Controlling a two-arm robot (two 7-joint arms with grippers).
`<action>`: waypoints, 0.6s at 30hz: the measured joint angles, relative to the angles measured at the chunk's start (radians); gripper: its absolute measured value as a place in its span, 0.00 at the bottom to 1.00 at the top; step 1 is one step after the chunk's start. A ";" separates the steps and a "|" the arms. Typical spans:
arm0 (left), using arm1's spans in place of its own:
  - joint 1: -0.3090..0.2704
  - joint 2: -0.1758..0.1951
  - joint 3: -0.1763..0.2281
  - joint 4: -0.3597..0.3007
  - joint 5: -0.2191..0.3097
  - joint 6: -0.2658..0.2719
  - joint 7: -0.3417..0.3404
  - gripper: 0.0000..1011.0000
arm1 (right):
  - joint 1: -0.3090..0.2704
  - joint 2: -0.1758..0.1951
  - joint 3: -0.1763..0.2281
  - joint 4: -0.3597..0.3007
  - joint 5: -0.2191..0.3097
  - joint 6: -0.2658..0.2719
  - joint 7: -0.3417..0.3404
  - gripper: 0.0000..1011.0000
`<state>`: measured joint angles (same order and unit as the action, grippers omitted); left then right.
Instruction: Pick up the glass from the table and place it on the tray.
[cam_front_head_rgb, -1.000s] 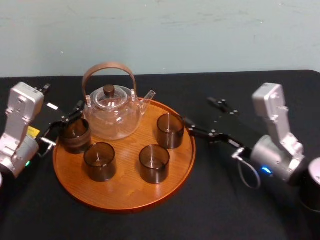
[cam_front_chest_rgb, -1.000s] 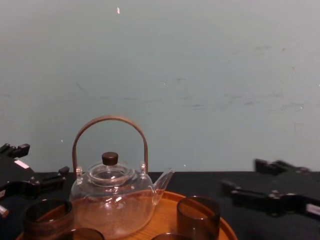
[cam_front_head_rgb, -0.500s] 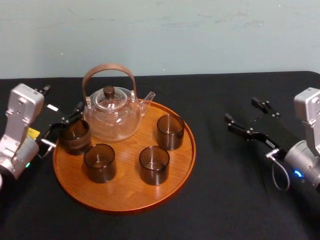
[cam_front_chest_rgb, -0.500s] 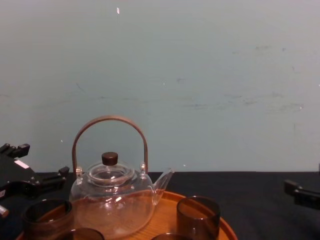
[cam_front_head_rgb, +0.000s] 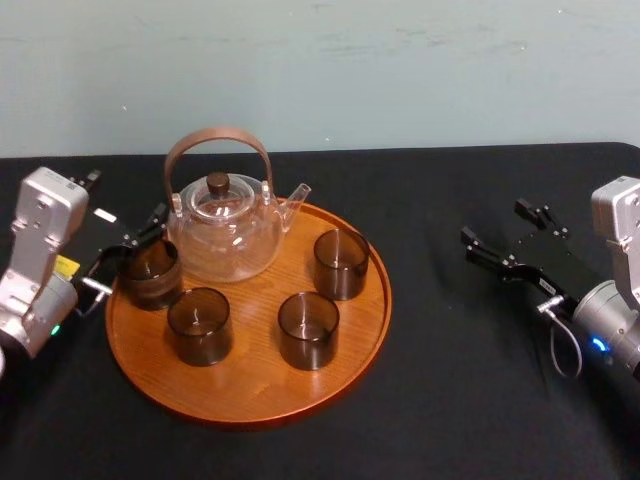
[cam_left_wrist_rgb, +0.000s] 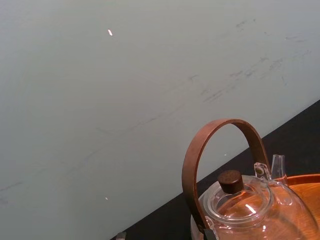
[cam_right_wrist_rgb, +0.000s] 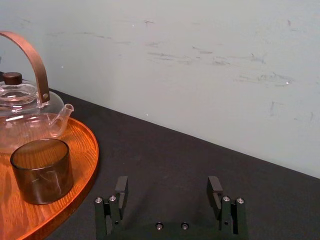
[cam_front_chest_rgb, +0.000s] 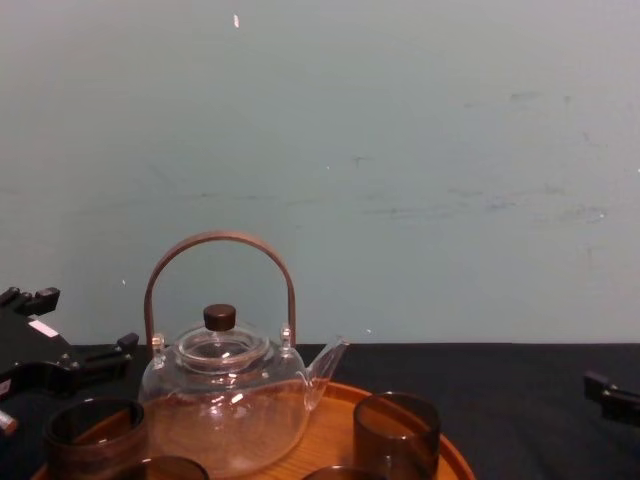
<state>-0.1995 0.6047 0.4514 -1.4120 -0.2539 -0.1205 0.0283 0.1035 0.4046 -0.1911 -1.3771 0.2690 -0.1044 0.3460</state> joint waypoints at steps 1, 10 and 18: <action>0.000 0.000 0.000 0.000 0.000 0.000 0.000 0.99 | 0.000 0.000 0.000 0.000 0.000 0.000 0.000 0.99; 0.000 0.000 0.000 0.000 0.000 0.000 0.000 0.99 | -0.002 0.002 -0.001 -0.004 0.001 0.001 0.000 0.99; 0.000 0.000 0.000 0.000 0.000 0.000 0.000 0.99 | -0.003 0.003 -0.002 -0.007 0.002 0.002 0.001 0.99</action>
<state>-0.1995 0.6047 0.4514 -1.4119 -0.2539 -0.1206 0.0283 0.1007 0.4076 -0.1927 -1.3838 0.2707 -0.1024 0.3466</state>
